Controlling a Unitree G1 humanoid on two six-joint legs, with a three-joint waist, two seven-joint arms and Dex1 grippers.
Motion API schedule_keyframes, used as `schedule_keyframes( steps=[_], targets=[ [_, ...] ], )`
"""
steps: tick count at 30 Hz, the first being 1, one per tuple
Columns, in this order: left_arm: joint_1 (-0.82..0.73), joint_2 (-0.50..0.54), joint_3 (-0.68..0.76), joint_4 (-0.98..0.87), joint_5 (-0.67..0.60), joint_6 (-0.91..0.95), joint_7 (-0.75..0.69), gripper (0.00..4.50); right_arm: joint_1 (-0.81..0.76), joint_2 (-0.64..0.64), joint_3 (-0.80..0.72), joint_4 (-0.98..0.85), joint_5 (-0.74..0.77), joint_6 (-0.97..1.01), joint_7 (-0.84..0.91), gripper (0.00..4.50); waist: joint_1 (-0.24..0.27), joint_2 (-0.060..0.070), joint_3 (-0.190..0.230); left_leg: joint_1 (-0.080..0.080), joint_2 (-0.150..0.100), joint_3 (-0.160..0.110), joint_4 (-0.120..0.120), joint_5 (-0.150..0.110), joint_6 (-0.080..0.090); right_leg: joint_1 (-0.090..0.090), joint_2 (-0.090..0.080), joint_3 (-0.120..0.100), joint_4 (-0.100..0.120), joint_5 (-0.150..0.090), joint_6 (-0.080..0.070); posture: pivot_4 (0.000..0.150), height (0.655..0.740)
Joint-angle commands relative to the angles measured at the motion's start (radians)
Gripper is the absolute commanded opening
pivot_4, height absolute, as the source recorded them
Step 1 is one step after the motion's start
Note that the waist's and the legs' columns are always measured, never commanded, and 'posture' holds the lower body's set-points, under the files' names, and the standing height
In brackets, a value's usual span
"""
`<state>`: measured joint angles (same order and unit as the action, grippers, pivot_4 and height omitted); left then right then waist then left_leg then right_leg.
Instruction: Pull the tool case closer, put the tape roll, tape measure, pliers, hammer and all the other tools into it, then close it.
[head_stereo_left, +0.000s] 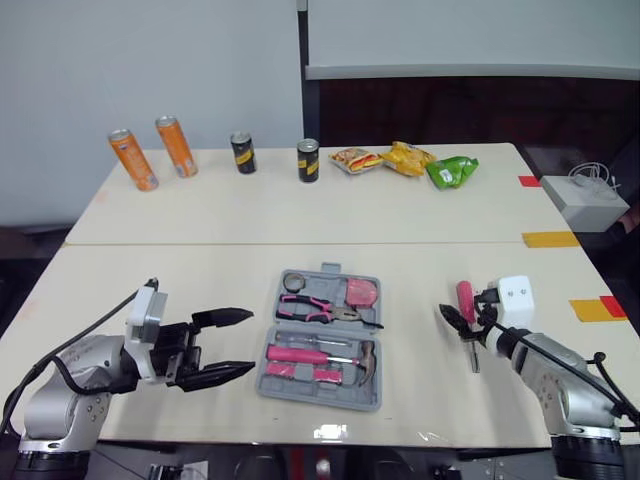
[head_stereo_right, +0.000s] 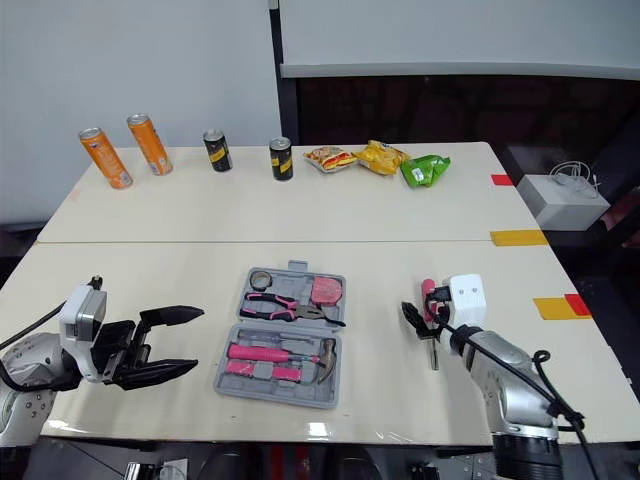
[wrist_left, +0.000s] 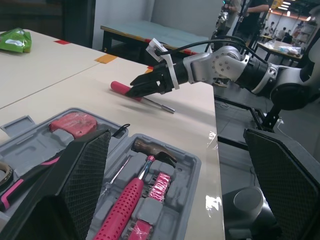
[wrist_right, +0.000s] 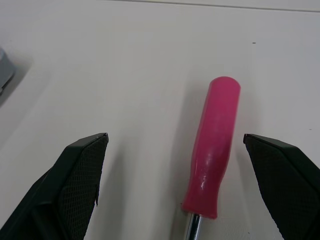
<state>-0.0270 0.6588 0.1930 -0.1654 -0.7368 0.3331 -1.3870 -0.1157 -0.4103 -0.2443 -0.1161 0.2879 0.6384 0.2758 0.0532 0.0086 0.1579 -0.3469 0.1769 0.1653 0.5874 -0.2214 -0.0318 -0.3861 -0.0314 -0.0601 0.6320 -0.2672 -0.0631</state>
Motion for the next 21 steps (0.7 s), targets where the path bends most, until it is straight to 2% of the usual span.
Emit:
schedule_keyframes(
  steps=[1, 11, 20, 21],
  targets=[
    [-0.002, 0.000, 0.010, -0.032, -0.025, 0.002, 0.002, 4.50, 0.010, 0.036, -0.020, -0.057, -0.016, -0.025, -0.063, 4.49, 0.000, 0.001, 0.000, 0.000, 0.000, 0.000, 0.000, 0.000, 0.000, 0.000, 0.000, 0.000, 0.000, 0.000, 0.000, 0.150, 0.7400],
    [-0.026, 0.009, 0.013, -0.033, -0.049, -0.001, -0.015, 4.50, 0.006, 0.093, -0.015, -0.052, -0.058, -0.031, -0.158, 4.49, -0.004, 0.002, 0.001, 0.000, 0.000, 0.000, 0.000, 0.001, -0.002, 0.000, 0.000, 0.001, 0.000, 0.000, 0.001, 0.150, 0.7400],
    [-0.032, 0.001, 0.006, -0.065, -0.062, 0.011, 0.004, 4.50, 0.006, 0.110, -0.012, -0.025, -0.054, -0.041, -0.168, 4.49, -0.005, 0.002, 0.001, 0.000, 0.000, 0.000, 0.000, 0.001, -0.003, 0.000, 0.000, 0.001, 0.001, 0.001, 0.001, 0.150, 0.7400],
    [-0.031, 0.001, 0.006, -0.068, -0.063, 0.012, 0.006, 4.50, 0.005, 0.111, -0.012, -0.023, -0.054, -0.043, -0.167, 4.24, -0.005, 0.002, 0.001, 0.001, 0.000, 0.000, 0.000, 0.001, -0.003, 0.000, 0.000, 0.001, 0.001, 0.001, 0.001, 0.150, 0.7400]
  ],
)
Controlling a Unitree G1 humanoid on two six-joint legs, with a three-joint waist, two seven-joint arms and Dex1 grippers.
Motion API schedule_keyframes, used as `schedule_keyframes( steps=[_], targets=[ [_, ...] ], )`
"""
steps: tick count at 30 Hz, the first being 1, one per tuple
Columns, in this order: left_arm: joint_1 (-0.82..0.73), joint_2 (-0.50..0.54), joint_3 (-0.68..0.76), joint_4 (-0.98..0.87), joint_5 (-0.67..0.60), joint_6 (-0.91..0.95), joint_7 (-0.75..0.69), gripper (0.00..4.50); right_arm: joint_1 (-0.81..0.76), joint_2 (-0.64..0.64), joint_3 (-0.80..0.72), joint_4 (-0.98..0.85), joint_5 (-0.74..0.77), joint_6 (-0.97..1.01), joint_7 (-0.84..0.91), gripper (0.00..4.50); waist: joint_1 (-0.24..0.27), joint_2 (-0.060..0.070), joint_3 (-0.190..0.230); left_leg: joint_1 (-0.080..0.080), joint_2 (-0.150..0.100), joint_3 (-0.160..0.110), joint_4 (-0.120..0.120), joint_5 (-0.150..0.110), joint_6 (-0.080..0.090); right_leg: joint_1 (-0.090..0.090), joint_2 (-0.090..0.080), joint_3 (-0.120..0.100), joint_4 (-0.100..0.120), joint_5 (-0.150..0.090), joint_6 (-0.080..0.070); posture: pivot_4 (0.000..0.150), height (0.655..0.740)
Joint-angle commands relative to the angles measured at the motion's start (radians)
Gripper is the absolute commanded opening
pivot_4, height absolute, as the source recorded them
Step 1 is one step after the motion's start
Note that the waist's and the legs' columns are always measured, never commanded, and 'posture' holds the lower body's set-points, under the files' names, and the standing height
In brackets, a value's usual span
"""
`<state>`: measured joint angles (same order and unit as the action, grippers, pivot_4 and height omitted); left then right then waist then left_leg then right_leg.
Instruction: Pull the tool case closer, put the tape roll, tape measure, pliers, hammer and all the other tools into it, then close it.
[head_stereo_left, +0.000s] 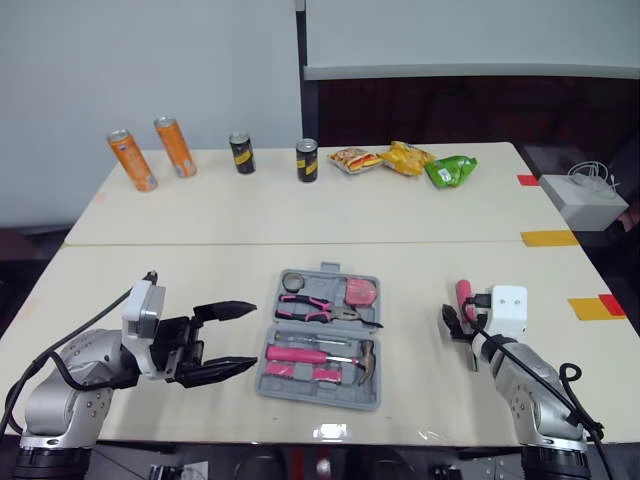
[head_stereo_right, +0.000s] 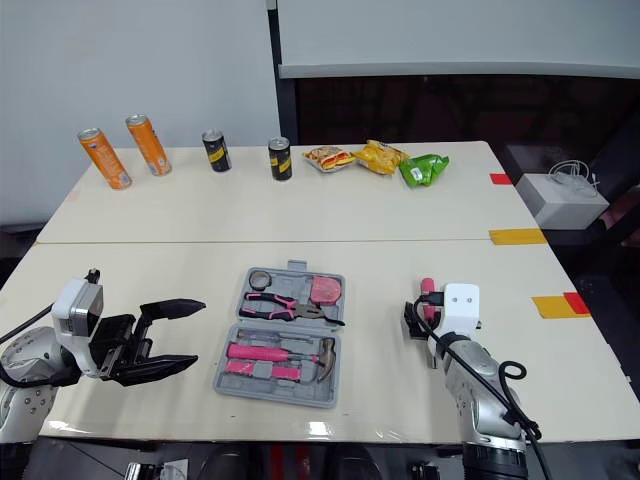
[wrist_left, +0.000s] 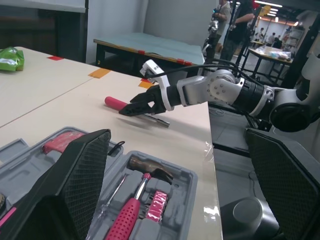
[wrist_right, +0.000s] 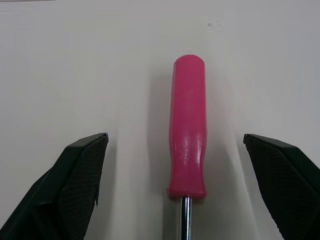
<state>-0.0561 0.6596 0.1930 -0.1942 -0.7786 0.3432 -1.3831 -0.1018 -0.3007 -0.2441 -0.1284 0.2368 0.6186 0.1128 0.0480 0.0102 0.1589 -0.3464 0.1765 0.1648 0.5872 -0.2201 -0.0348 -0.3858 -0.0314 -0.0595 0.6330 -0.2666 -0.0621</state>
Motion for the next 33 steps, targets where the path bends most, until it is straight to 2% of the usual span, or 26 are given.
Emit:
schedule_keyframes(
  steps=[1, 8, 12, 17, 23, 27, 30, 33],
  targets=[
    [-0.001, 0.001, 0.006, -0.041, -0.021, 0.003, 0.004, 4.50, -0.010, 0.004, -0.014, -0.008, 0.000, -0.024, -0.001, 3.96, 0.000, 0.000, 0.000, 0.000, 0.000, 0.000, 0.000, 0.000, 0.000, 0.000, 0.000, 0.000, 0.000, 0.000, 0.000, 0.150, 0.7400],
    [-0.001, 0.000, 0.009, -0.043, -0.021, 0.008, 0.007, 4.50, -0.006, 0.003, -0.005, 0.030, -0.010, -0.049, 0.006, 1.66, 0.000, 0.000, 0.000, 0.000, 0.000, 0.000, 0.000, 0.000, 0.000, 0.000, 0.000, 0.000, 0.001, 0.000, 0.000, 0.150, 0.7400],
    [0.002, 0.001, 0.011, -0.043, -0.023, 0.009, 0.006, 4.50, 0.035, -0.002, 0.003, -0.020, 0.009, -0.063, 0.051, 0.42, 0.000, 0.000, 0.000, 0.000, 0.000, 0.000, 0.000, 0.000, 0.000, 0.000, 0.000, 0.000, 0.001, 0.000, 0.000, 0.150, 0.7400],
    [0.006, 0.001, 0.011, -0.043, -0.026, 0.011, 0.003, 4.50, 0.148, -0.001, 0.015, -0.210, 0.074, -0.027, 0.129, 0.42, 0.002, 0.000, 0.000, 0.000, 0.000, -0.001, 0.000, 0.000, 0.000, 0.001, 0.000, 0.000, 0.000, 0.003, 0.004, 0.150, 0.7400],
    [0.020, 0.003, 0.010, -0.027, -0.022, 0.002, -0.012, 4.50, 0.326, 0.006, 0.090, -0.444, 0.095, 0.052, 0.140, 0.42, 0.001, 0.000, 0.000, 0.001, 0.000, -0.001, 0.000, 0.000, 0.000, 0.001, 0.000, 0.000, 0.000, 0.002, 0.004, 0.150, 0.7400],
    [0.040, 0.005, 0.013, -0.019, -0.020, -0.002, -0.025, 4.50, 0.385, -0.011, 0.135, -0.519, 0.106, 0.074, 0.160, 0.42, -0.001, 0.000, 0.000, 0.001, 0.000, -0.001, 0.000, -0.003, -0.005, 0.002, 0.000, 0.000, -0.001, 0.001, 0.001, 0.150, 0.7400],
    [0.064, 0.004, 0.022, -0.021, -0.028, -0.005, -0.037, 4.50, 0.392, -0.092, 0.162, -0.558, 0.114, 0.032, 0.265, 0.42, 0.000, 0.000, 0.000, 0.002, -0.001, 0.000, 0.000, -0.003, -0.005, 0.002, -0.001, 0.000, -0.002, 0.001, 0.001, 0.150, 0.7400],
    [0.096, 0.003, 0.044, -0.013, -0.019, -0.045, -0.062, 4.50, 0.361, -0.247, 0.179, -0.616, 0.140, 0.039, 0.412, 0.42, 0.000, 0.000, 0.001, 0.003, -0.002, 0.000, 0.000, -0.003, -0.005, 0.004, -0.001, 0.001, -0.004, 0.002, 0.002, 0.150, 0.7400]
  ],
)
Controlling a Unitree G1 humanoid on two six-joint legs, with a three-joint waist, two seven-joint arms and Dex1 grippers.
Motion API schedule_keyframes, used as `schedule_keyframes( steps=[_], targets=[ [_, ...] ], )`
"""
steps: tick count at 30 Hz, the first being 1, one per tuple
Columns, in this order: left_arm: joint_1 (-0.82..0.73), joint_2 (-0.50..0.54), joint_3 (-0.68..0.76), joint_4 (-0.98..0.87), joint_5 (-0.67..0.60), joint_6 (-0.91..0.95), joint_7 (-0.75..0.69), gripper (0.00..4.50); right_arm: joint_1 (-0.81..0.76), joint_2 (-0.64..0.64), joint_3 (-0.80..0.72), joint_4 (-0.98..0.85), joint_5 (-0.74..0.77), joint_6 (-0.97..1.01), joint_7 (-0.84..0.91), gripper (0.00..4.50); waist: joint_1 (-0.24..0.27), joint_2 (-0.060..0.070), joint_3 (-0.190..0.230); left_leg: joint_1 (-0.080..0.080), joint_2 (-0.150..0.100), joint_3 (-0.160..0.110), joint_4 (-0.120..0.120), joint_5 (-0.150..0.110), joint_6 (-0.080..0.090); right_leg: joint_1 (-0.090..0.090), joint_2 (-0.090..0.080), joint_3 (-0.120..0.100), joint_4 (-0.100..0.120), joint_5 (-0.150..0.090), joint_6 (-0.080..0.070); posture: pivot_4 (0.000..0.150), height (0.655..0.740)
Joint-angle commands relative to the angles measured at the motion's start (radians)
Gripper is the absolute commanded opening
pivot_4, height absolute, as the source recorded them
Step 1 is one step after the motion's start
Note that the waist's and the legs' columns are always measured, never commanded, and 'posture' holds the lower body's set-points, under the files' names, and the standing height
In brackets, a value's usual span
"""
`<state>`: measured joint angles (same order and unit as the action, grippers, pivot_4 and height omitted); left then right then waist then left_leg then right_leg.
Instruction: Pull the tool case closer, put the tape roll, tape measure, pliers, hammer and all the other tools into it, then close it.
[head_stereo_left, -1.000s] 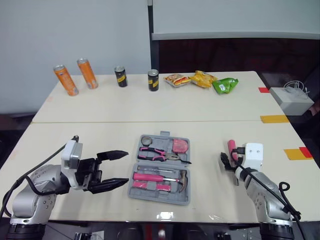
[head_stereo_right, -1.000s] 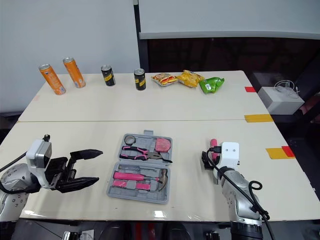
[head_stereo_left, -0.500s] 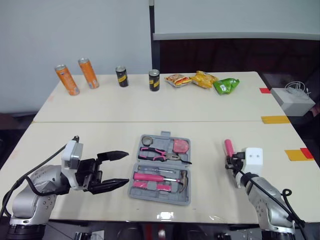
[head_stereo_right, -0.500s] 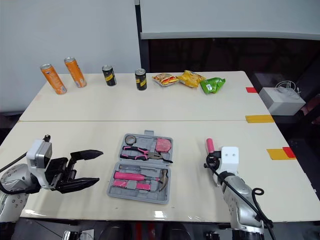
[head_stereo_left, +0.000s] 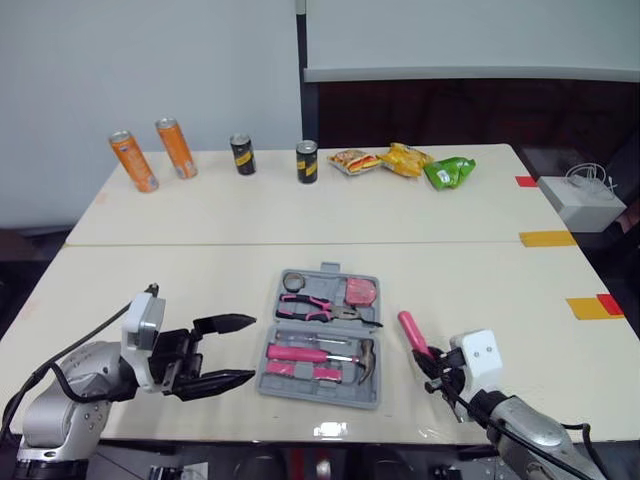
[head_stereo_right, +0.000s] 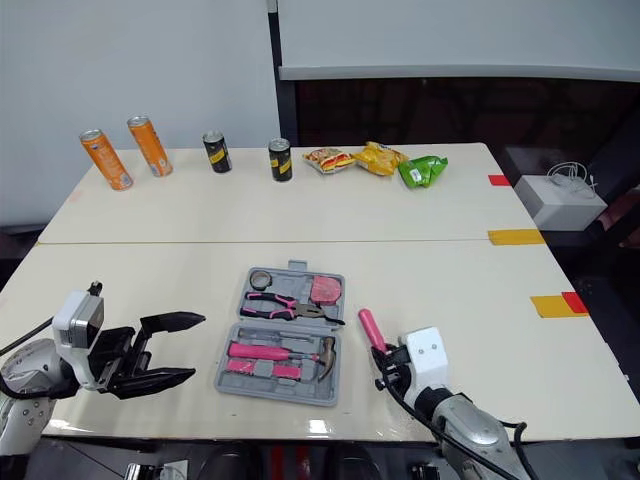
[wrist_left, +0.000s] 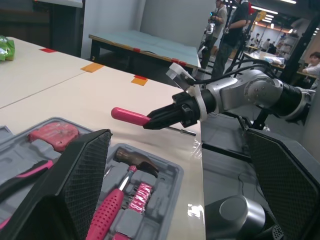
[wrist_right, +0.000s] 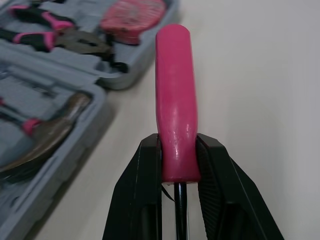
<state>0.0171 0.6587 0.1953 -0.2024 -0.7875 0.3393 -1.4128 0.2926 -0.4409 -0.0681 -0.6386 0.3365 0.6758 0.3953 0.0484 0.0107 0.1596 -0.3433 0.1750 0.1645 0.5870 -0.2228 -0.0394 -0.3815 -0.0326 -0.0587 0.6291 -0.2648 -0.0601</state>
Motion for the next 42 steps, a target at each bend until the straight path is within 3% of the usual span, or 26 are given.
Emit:
schedule_keyframes(
  steps=[1, 6, 12, 15, 19, 28, 34, 42],
  targets=[
    [0.032, 0.011, 0.049, 0.005, -0.006, -0.051, -0.041, 4.50, -0.048, -0.159, 0.009, -0.126, 0.049, -0.007, 0.170, 0.42, -0.001, -0.001, 0.001, 0.001, 0.000, 0.000, 0.000, 0.000, 0.000, 0.001, 0.000, 0.000, -0.001, 0.001, 0.001, 0.150, 0.7400],
    [0.058, 0.062, 0.083, 0.060, -0.001, -0.065, -0.096, 4.50, -0.173, -0.359, 0.052, -0.229, 0.144, 0.116, 0.305, 0.42, 0.003, -0.002, 0.001, 0.006, 0.000, -0.001, -0.001, 0.000, 0.000, 0.005, 0.001, 0.000, -0.001, 0.000, 0.002, 0.150, 0.7400],
    [0.068, 0.126, 0.130, 0.055, -0.051, 0.000, -0.112, 4.50, -0.542, -0.498, 0.280, -0.252, 0.201, 0.375, 0.387, 0.42, 0.001, -0.003, 0.002, 0.010, 0.000, -0.001, -0.001, 0.000, 0.001, 0.006, 0.000, 0.000, -0.001, 0.001, 0.002, 0.150, 0.7400],
    [0.070, 0.158, 0.153, 0.076, -0.055, 0.021, -0.132, 4.50, -0.780, -0.452, 0.454, -0.225, 0.202, 0.543, 0.371, 0.42, 0.000, -0.003, 0.002, 0.010, 0.000, -0.001, -0.001, 0.001, 0.002, 0.005, 0.001, 0.001, 0.001, 0.001, 0.001, 0.150, 0.7400],
    [0.073, 0.183, 0.159, 0.092, -0.056, 0.032, -0.159, 4.50, -0.920, -0.362, 0.609, -0.163, 0.169, 0.625, 0.325, 0.42, 0.004, -0.004, 0.002, 0.010, 0.001, -0.001, -0.001, 0.003, 0.004, 0.004, 0.002, 0.000, 0.003, 0.000, 0.000, 0.150, 0.7400],
    [0.062, 0.305, 0.061, 0.221, -0.052, -0.076, -0.202, 4.50, -1.073, -0.130, 0.772, -0.007, 0.134, 0.742, 0.228, 0.42, 0.003, -0.005, 0.002, 0.008, 0.001, 0.000, -0.001, 0.004, -0.009, 0.002, 0.002, 0.001, 0.009, 0.001, 0.001, 0.150, 0.7400],
    [0.032, 0.334, 0.005, 0.267, -0.070, -0.125, -0.202, 4.50, -1.102, -0.057, 0.798, 0.049, 0.142, 0.794, 0.198, 0.42, 0.008, -0.007, 0.003, 0.010, 0.001, -0.001, -0.001, 0.006, -0.013, 0.001, 0.002, 0.001, 0.010, -0.001, -0.004, 0.150, 0.7400],
    [0.051, 0.342, -0.021, 0.271, -0.085, -0.161, -0.202, 4.50, -1.082, -0.005, 0.805, 0.077, 0.145, 0.832, 0.153, 0.42, 0.006, -0.008, 0.003, 0.009, 0.001, -0.001, -0.001, 0.006, -0.014, 0.001, 0.002, 0.001, 0.011, 0.001, 0.001, 0.150, 0.7400]
  ],
)
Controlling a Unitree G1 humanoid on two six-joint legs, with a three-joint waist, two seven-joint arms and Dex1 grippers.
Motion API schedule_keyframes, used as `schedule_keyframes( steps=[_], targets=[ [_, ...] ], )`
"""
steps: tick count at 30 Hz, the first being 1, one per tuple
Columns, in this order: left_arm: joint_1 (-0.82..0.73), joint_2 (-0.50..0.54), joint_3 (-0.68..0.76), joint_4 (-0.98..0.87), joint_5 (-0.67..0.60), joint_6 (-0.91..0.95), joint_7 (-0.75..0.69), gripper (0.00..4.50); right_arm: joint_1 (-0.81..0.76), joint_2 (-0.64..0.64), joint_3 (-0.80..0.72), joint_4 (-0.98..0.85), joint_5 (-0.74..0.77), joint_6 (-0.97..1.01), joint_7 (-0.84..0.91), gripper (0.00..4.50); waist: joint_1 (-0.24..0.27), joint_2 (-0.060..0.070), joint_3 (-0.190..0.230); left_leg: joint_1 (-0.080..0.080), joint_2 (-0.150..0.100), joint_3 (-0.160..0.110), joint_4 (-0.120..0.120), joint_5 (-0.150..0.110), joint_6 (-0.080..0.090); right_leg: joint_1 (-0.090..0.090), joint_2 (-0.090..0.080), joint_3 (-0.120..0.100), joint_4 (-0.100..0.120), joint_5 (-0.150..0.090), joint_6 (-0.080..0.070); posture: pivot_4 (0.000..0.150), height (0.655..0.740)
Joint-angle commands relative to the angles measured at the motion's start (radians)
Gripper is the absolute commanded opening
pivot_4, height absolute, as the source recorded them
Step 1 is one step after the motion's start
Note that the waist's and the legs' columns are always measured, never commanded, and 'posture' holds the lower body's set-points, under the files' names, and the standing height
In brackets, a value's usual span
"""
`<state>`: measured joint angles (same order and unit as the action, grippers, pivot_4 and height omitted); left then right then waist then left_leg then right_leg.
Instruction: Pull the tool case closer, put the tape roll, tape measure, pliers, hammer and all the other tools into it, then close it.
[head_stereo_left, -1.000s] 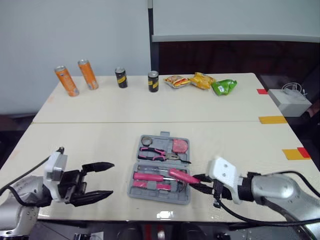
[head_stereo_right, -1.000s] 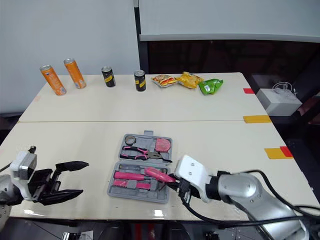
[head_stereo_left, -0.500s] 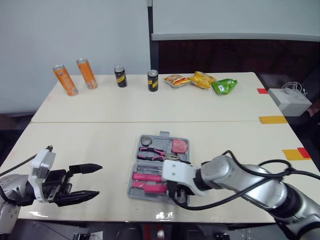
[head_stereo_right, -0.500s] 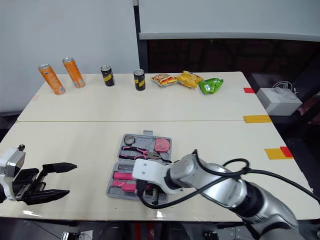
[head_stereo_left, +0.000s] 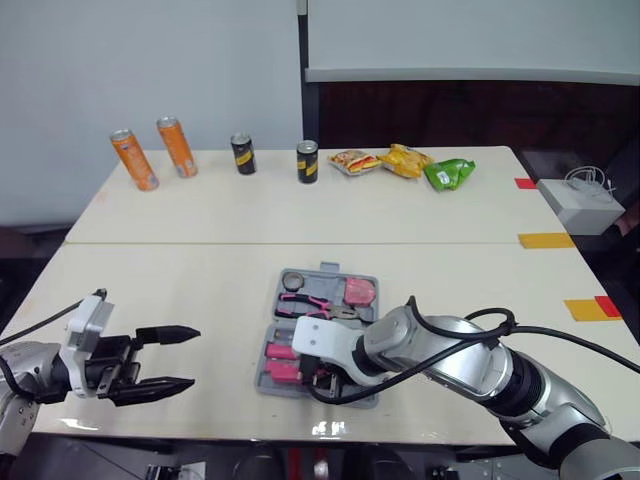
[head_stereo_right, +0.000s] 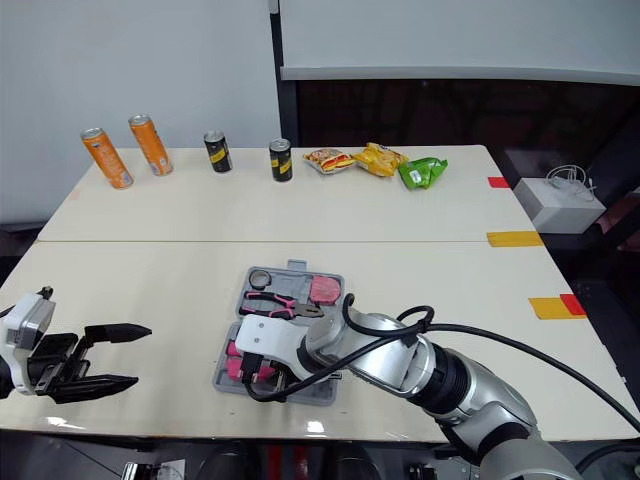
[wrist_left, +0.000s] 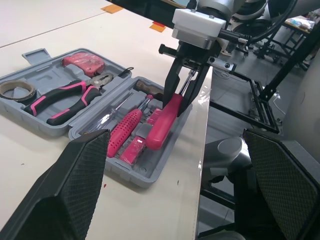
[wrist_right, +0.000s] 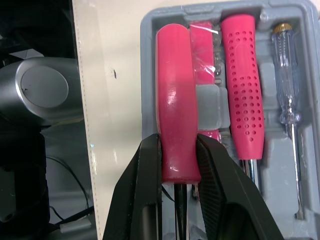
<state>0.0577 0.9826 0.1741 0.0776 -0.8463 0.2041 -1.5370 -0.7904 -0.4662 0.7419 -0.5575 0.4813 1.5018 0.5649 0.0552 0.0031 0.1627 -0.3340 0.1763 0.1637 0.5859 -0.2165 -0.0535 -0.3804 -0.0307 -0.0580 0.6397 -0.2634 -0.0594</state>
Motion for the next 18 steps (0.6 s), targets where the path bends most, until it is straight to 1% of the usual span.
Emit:
schedule_keyframes(
  steps=[1, 10, 18],
  targets=[
    [0.013, 0.018, -0.002, -0.010, -0.027, -0.029, -0.077, 4.50, 0.002, 0.026, -0.001, 0.005, -0.002, 0.005, -0.023, 0.42, -0.001, 0.000, 0.000, 0.000, 0.000, 0.000, 0.000, 0.000, 0.000, 0.000, 0.000, 0.000, 0.000, 0.000, 0.000, 0.150, 0.7400],
    [0.025, 0.020, -0.004, -0.007, -0.033, -0.046, -0.077, 4.50, 0.024, 0.087, 0.054, 0.056, -0.015, -0.013, -0.068, 0.42, -0.002, 0.000, 0.000, 0.000, 0.000, 0.000, 0.000, 0.000, -0.001, 0.000, 0.000, 0.000, 0.001, 0.000, 0.000, 0.150, 0.7400],
    [0.028, 0.020, -0.008, 0.000, -0.034, -0.061, -0.077, 4.50, 0.041, 0.086, 0.087, 0.089, -0.037, -0.042, -0.075, 0.42, -0.002, 0.000, 0.000, 0.000, 0.000, 0.000, 0.000, 0.000, -0.001, 0.000, 0.000, 0.000, 0.001, 0.000, 0.000, 0.150, 0.7400]
  ],
)
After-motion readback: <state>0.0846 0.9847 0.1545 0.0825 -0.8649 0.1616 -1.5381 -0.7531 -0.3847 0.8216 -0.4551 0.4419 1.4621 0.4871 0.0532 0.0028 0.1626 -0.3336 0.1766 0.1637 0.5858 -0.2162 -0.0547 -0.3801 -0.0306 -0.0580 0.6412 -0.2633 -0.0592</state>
